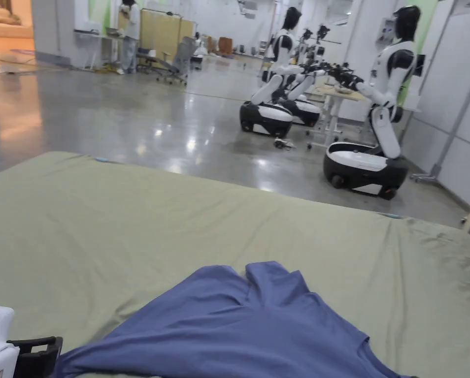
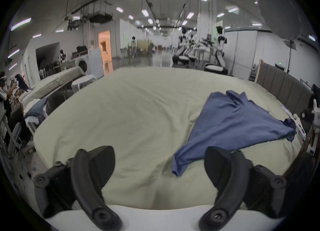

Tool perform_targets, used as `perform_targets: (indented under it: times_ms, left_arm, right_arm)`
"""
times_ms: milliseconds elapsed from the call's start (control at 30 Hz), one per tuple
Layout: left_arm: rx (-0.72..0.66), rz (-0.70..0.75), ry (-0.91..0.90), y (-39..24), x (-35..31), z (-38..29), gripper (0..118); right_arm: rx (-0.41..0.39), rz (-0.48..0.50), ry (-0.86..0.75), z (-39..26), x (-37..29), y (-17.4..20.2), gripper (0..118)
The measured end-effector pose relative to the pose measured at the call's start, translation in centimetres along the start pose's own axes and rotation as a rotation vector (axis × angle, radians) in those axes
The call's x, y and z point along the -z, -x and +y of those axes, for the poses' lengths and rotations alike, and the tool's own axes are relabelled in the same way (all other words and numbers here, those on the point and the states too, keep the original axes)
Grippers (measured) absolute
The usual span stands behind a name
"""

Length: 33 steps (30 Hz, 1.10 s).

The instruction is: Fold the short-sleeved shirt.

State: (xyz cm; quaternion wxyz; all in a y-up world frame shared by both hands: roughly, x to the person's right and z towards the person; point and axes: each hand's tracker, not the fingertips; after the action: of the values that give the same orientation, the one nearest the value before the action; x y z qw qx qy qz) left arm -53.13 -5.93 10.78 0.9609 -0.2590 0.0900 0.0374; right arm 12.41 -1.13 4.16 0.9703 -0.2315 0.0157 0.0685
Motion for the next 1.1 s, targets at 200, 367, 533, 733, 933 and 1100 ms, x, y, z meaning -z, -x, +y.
perform_targets:
  times_ms: [200, 367, 533, 733, 933, 1100]
  left_arm:
    - [0.044, 0.033, 0.094, -0.1, -2.5, -3.1, 4]
    - [0.069, 0.032, 0.136, 0.2, -0.8, -4.3, 4]
    - [0.130, -0.073, 0.078, -0.7, 2.4, -3.9, 60]
    - [0.117, -0.102, 0.177, -1.8, 6.3, -2.3, 110]
    - [0.162, -0.119, 0.219, -2.5, 9.7, -3.1, 5]
    - [0.047, -0.151, 0.225, -2.1, 8.0, -1.6, 5]
  right_arm:
    - [0.078, 0.107, -0.161, 1.4, -3.2, 2.8, 0]
    - [0.018, 0.197, -0.141, 1.7, -3.4, 6.6, 0]
    - [-0.008, 0.248, -0.138, 1.9, -3.1, 10.4, 0]
    - [-0.053, 0.259, -0.121, 2.5, -1.8, 12.8, 0]
    - [-0.066, 0.243, -0.072, 3.7, 1.8, 12.7, 0]
    - [-0.077, 0.244, -0.023, 6.5, 6.9, 12.4, 0]
